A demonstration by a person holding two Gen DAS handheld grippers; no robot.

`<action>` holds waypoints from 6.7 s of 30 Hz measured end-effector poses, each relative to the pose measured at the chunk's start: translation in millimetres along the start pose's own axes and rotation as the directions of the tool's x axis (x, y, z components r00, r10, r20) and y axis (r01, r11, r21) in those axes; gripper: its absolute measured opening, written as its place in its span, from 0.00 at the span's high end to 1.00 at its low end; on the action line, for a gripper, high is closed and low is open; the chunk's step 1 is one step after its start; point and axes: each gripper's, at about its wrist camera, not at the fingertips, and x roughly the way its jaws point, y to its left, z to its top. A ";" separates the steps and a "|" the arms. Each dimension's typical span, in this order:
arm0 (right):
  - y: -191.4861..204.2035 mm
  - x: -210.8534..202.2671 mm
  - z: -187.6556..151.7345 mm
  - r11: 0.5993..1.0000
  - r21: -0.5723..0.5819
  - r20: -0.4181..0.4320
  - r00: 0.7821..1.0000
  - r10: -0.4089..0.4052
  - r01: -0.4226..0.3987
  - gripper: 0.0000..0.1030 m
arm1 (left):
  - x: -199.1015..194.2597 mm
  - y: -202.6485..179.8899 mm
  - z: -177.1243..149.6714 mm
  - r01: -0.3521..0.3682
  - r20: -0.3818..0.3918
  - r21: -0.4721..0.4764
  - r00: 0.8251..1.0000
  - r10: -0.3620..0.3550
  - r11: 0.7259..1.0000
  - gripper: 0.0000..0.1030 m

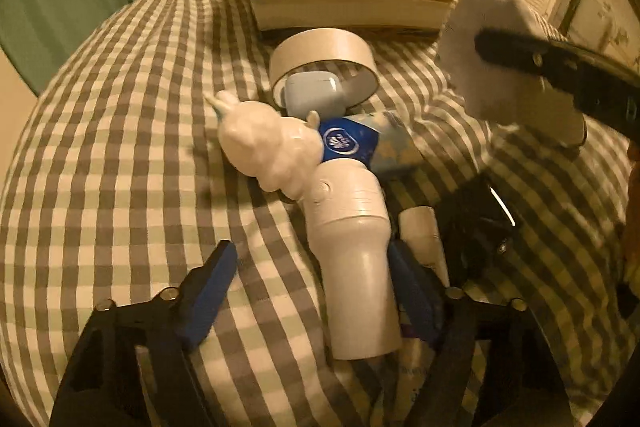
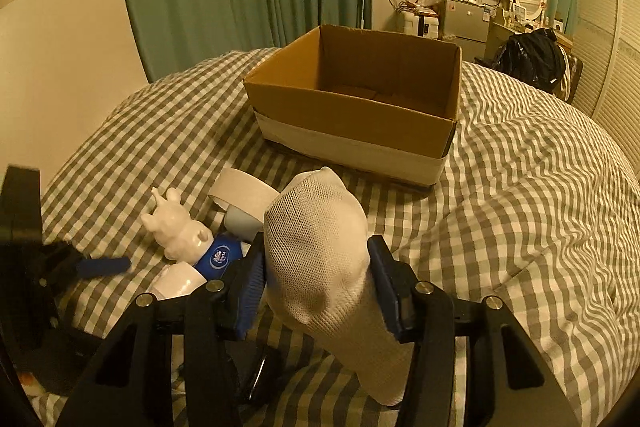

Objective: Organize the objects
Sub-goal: 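Grasp the white roll-on bottle with the left gripper while the right gripper lifts the sock, then carry the bottle and sock over the cardboard box and open both grippers, then withdraw both grippers from the box back toward the remaining items, then grasp the white BOP toothpaste tube with the left gripper, then grasp the black glasses case with the right gripper while the left gripper holds the tube, then carry the toothpaste tube and glasses case over the cardboard box with both grippers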

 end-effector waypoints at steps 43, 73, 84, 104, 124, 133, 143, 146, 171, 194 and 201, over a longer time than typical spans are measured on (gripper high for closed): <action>32.5 -112.7 107.6 0.987 -0.114 0.277 0.958 -0.081 0.117 0.53 | -125.1 20.7 159.2 -0.033 0.414 0.000 0.910 0.030 0.999 0.61; -89.8 122.7 217.3 0.998 0.022 0.061 0.996 -0.058 0.057 0.53 | 66.7 31.2 298.1 0.044 0.305 0.114 0.949 -0.077 0.993 0.60; -93.1 107.4 203.0 0.999 0.049 0.086 0.996 -0.023 0.019 0.30 | 49.0 15.8 284.8 0.017 0.292 0.162 0.954 -0.065 0.987 0.20; -10.2 -158.0 198.4 0.994 -0.032 0.293 0.952 -0.088 0.102 0.15 | -172.8 67.2 188.3 -0.115 0.429 -0.020 0.896 0.113 0.993 0.14; 35.4 -74.6 12.5 0.996 -0.037 0.004 0.997 -0.082 0.082 0.14 | -56.5 37.2 26.4 -0.102 0.199 -0.117 0.972 0.124 0.988 0.13; 4.9 -47.0 -31.5 0.992 0.063 -0.094 0.990 -0.103 0.109 0.14 | -33.6 -5.0 -10.4 -0.026 0.125 0.003 0.992 0.025 1.000 0.13; 6.5 -39.0 -37.0 0.992 0.086 -0.110 0.990 -0.086 0.096 0.14 | -5.9 -21.0 -18.2 0.019 0.044 0.059 0.999 -0.021 0.998 0.52; 6.0 -35.6 -38.3 0.991 0.092 -0.121 0.989 -0.087 0.099 0.14 | -6.6 -13.1 -17.4 0.067 0.039 0.025 0.997 -0.068 0.997 0.69; 55.6 28.0 -49.0 1.000 0.004 -0.292 0.956 0.004 -0.003 0.14 | -41.1 41.7 -0.2 0.039 0.152 -0.082 0.988 -0.026 0.996 0.73; 77.9 -37.0 -34.2 0.998 -0.065 -0.154 0.988 0.005 -0.015 0.30 | -87.2 31.7 -3.9 0.035 0.214 -0.065 0.977 -0.021 0.997 0.73; 83.3 -71.0 -22.6 0.996 -0.091 -0.085 0.996 -0.022 0.015 0.30 | -115.2 35.6 4.4 0.046 0.269 -0.061 0.963 -0.028 0.997 0.73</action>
